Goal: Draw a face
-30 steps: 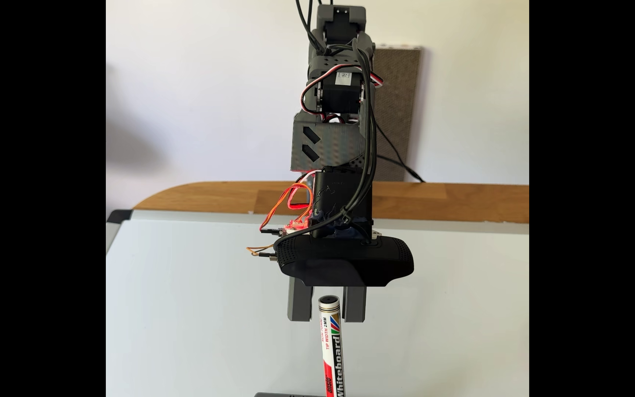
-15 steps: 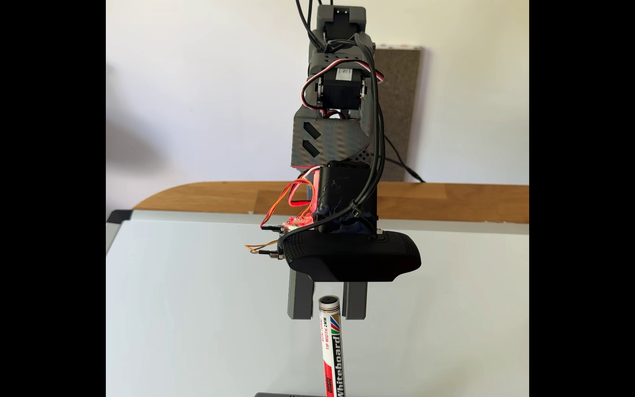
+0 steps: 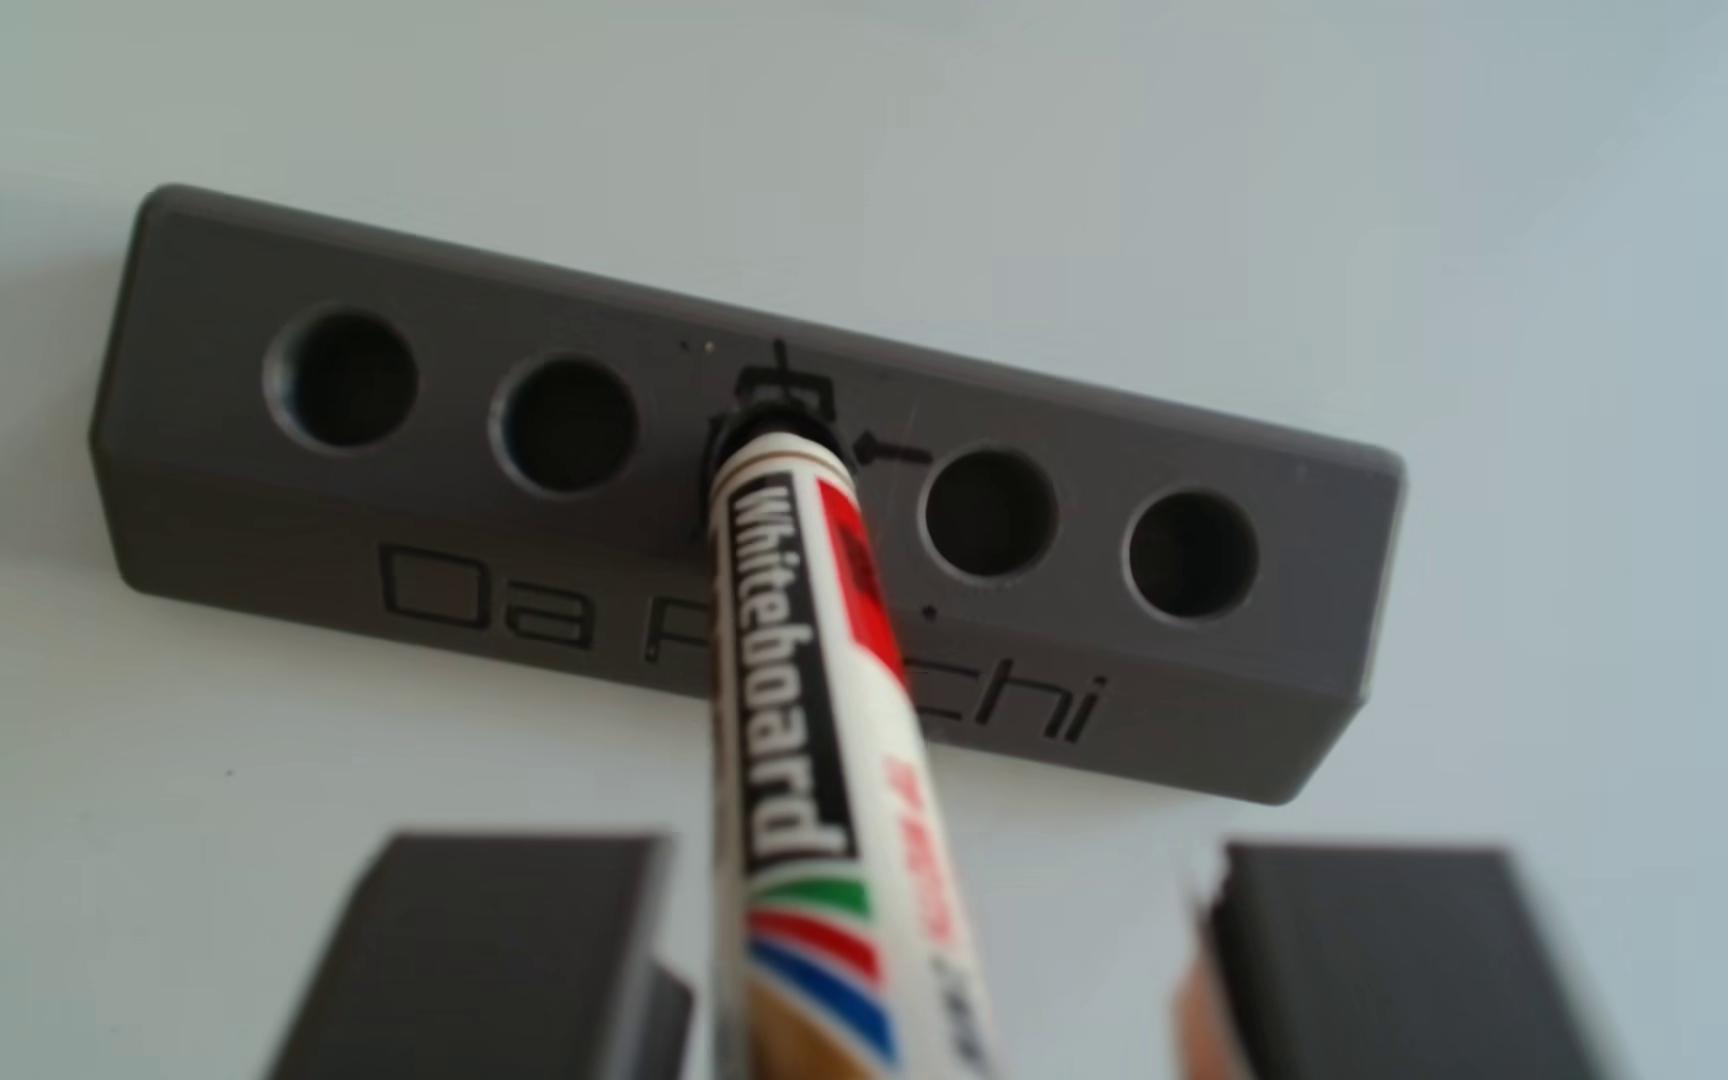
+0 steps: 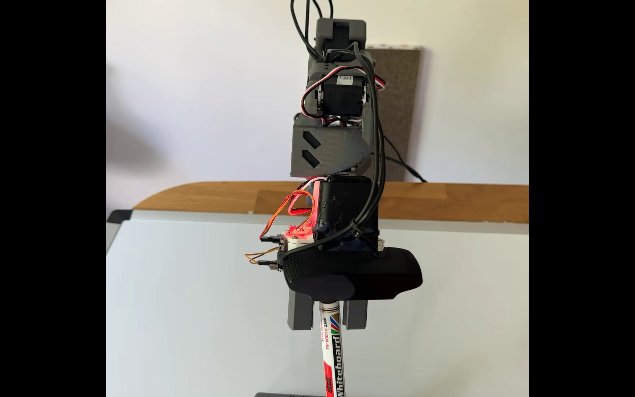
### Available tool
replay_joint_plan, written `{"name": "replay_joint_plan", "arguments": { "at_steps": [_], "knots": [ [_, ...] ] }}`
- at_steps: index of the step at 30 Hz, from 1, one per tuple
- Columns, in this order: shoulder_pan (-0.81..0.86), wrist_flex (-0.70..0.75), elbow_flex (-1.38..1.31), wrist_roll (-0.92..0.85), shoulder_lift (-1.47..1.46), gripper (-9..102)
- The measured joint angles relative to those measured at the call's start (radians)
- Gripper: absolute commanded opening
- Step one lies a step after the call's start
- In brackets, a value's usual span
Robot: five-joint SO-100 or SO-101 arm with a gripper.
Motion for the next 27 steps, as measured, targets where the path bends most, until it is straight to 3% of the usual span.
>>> {"name": "replay_joint_plan", "arguments": {
  "at_steps": [27],
  "knots": [
    [0.0,0.061,-0.04,0.0,-0.031,98]
  ]
}}
